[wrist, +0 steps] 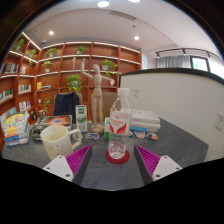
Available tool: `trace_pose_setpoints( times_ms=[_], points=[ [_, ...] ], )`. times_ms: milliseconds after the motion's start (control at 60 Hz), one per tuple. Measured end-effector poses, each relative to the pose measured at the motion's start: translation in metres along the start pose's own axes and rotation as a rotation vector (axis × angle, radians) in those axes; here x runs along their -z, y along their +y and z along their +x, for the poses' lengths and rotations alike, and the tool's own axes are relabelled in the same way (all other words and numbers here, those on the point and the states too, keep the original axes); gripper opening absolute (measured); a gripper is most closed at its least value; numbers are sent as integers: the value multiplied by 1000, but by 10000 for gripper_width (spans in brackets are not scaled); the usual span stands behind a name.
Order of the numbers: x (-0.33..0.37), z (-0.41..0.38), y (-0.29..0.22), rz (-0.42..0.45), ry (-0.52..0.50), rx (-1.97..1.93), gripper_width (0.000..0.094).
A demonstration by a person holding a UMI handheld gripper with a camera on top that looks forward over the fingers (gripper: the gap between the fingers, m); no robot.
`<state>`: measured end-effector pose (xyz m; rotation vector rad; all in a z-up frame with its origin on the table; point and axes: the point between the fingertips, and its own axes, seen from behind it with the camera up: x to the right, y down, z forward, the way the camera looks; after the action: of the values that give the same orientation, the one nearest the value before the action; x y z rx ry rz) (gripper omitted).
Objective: Pour water
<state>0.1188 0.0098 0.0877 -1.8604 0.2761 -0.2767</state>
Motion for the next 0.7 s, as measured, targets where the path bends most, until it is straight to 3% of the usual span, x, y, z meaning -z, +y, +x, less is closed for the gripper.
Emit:
trace_pose_setpoints(
  times_ms=[267,700],
  points=[
    [120,-58,14,-47,-200,44,885],
    [241,-140,-9,49,-450,2,886]
  ],
)
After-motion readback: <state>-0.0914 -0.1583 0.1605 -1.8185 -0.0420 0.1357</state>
